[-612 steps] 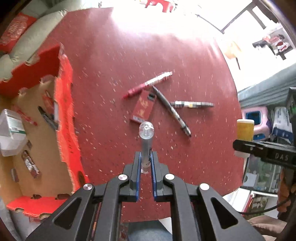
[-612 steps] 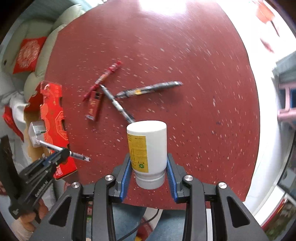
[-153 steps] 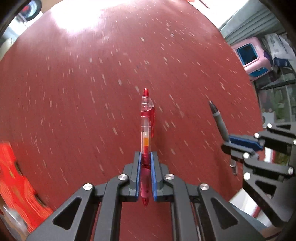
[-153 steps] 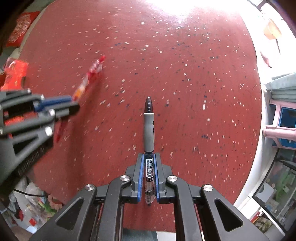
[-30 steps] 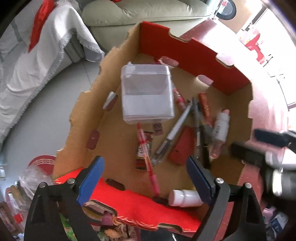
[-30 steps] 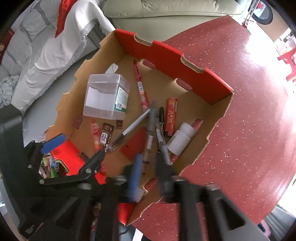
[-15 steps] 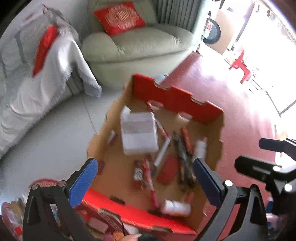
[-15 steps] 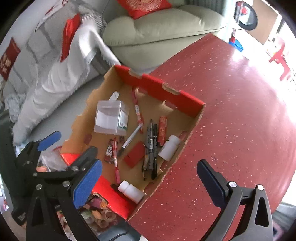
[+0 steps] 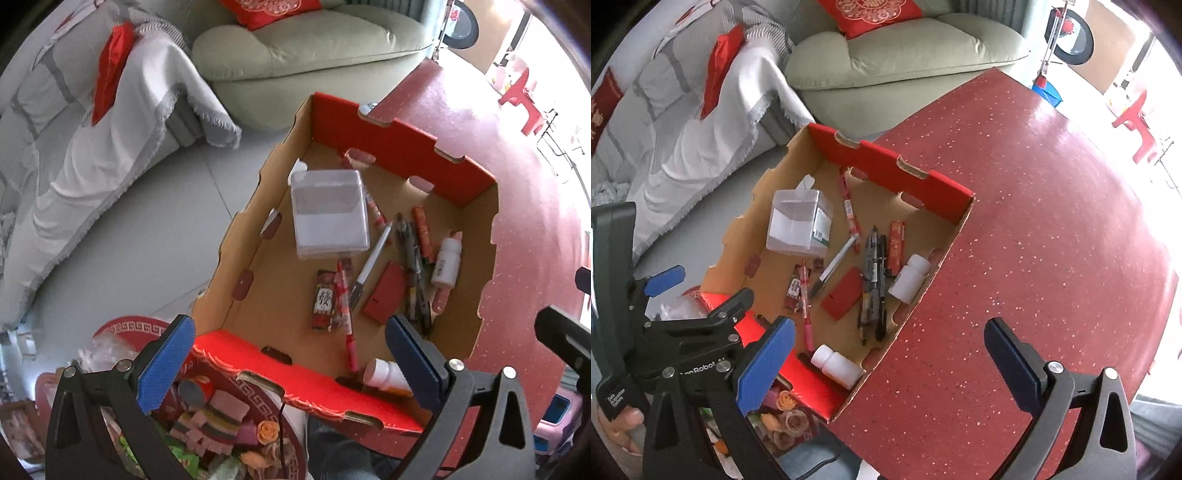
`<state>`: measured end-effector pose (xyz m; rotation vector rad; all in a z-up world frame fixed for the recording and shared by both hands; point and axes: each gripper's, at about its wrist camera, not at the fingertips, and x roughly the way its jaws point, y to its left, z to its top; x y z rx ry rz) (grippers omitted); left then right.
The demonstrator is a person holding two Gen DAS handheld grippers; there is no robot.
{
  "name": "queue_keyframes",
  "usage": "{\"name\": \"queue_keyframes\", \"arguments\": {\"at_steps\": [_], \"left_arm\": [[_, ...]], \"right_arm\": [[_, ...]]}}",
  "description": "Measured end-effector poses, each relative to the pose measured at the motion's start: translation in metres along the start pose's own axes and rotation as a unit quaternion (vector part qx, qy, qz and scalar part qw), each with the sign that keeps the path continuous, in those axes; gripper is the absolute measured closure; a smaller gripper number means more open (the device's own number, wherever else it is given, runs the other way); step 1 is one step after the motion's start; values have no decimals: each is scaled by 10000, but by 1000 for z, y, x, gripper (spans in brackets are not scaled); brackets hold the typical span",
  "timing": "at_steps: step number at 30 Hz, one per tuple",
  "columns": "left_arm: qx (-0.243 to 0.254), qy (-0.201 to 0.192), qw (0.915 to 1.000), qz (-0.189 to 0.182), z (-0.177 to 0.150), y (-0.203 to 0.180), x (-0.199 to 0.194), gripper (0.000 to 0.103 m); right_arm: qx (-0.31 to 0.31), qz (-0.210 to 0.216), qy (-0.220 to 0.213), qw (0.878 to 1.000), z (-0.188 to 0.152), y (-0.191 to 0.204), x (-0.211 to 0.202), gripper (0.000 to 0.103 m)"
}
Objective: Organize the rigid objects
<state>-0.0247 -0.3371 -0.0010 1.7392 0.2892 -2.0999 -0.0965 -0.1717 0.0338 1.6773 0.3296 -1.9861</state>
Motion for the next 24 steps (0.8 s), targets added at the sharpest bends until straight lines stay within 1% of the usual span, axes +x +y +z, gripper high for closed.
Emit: {"name": "queue_keyframes", "arguments": {"at_steps": [6,24], "left_arm": [[-12,106,9999,-22,-2,2,3,0],[63,194,9998,18,-1,0,7,0]], "right_arm": [[-12,30,99,9999,1,3,4,0],[-21,44,201,9998,4,4,9,0]]}}
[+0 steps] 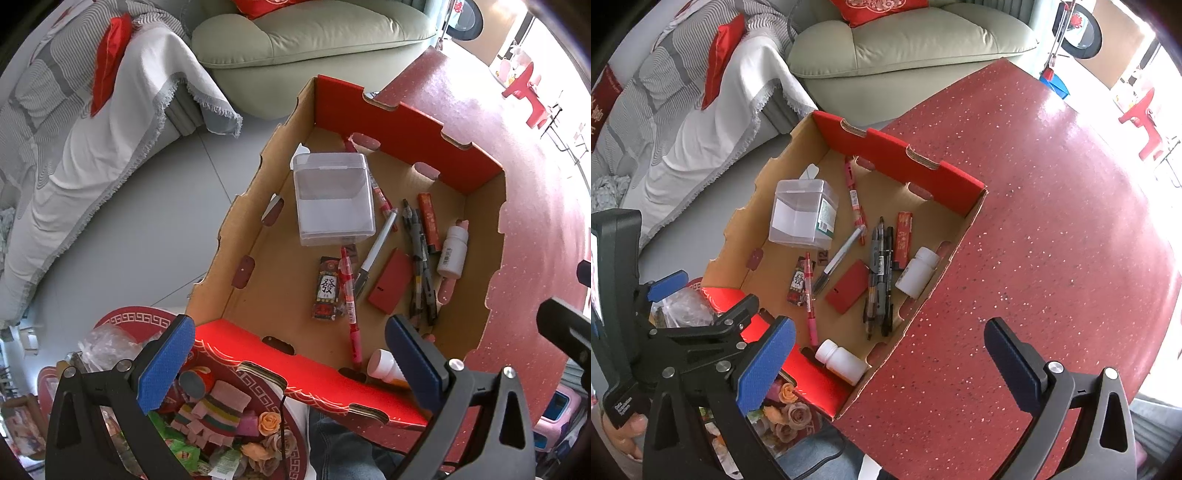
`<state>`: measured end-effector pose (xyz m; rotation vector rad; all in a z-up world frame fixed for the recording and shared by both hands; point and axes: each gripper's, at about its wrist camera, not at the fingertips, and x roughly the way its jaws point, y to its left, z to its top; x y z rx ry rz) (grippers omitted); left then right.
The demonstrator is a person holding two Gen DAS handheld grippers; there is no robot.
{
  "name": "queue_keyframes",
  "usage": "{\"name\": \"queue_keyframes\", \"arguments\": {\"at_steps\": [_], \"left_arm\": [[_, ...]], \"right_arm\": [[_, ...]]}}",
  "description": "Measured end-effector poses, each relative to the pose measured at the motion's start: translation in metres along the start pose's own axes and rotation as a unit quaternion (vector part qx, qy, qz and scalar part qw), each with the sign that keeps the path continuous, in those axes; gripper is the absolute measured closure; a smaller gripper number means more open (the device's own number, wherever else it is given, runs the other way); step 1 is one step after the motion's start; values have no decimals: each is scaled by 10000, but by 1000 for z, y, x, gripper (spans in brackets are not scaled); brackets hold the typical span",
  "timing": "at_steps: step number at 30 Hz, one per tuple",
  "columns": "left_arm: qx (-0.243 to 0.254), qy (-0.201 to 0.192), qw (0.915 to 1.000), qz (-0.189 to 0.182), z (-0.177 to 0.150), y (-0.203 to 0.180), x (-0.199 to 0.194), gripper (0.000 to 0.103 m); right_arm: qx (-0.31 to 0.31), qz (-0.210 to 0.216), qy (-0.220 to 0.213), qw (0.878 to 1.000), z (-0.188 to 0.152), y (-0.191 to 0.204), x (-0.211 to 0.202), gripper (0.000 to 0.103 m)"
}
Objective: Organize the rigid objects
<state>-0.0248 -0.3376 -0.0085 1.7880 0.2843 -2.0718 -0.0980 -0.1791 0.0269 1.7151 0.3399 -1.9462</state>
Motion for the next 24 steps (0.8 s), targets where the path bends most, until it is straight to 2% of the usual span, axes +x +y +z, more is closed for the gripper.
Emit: {"name": "queue_keyframes", "arguments": {"at_steps": [24], "left_arm": [[62,15,9999,-96,1,1,2,0]], "right_arm": [[-35,-12,39,10000,4,8,3,0]]}}
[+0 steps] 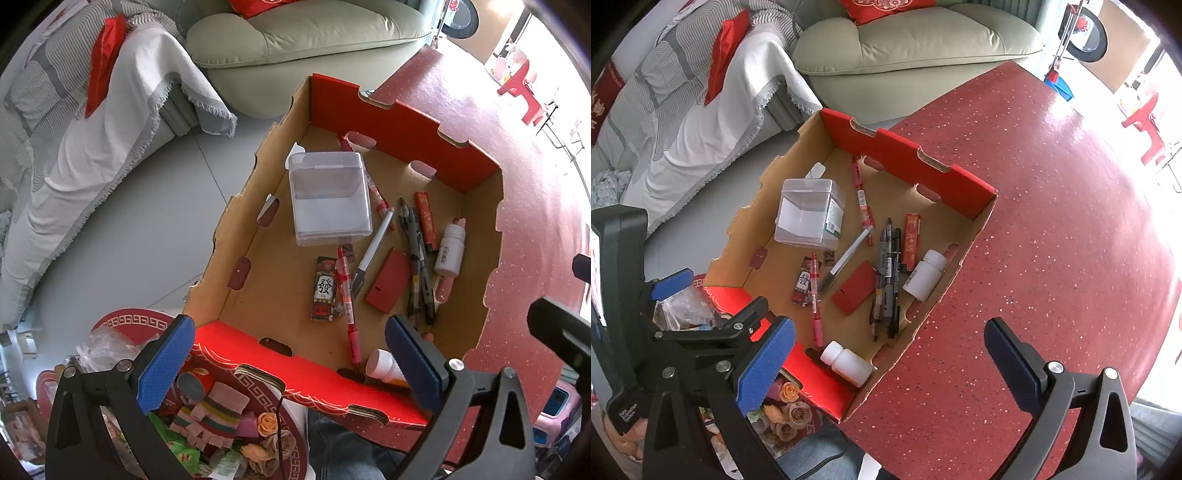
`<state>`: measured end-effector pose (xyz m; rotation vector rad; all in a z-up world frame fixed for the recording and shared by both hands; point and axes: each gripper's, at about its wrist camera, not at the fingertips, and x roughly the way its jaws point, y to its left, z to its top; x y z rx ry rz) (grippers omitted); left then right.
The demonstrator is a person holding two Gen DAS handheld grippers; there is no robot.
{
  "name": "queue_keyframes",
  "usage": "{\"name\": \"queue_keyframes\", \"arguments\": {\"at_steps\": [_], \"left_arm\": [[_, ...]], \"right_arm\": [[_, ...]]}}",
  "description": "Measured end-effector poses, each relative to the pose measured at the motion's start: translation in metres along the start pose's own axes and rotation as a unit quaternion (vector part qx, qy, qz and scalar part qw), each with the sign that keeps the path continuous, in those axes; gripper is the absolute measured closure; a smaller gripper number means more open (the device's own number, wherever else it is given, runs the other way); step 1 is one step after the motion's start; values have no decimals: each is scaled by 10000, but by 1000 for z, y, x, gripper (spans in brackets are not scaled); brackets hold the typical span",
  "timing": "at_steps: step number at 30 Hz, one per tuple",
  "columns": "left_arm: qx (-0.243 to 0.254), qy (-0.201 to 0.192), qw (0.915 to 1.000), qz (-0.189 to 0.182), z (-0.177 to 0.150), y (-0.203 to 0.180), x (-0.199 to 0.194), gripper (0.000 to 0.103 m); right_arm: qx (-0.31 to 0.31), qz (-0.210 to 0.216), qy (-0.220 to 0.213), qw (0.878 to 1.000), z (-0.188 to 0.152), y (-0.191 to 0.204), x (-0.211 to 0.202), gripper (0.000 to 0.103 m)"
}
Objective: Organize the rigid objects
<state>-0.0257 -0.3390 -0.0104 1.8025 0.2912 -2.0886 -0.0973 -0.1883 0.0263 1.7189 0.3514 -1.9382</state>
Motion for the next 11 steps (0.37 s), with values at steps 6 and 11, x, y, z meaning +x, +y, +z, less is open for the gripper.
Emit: {"name": "queue_keyframes", "arguments": {"at_steps": [6,11], "left_arm": [[18,49,10000,-77,0,0,2,0],[28,-21,10000,-69,1,-1,1,0]], "right_arm": [[-43,6,5,10000,1,4,0,0],[-53,3,2,10000,2,5,0,0]]}}
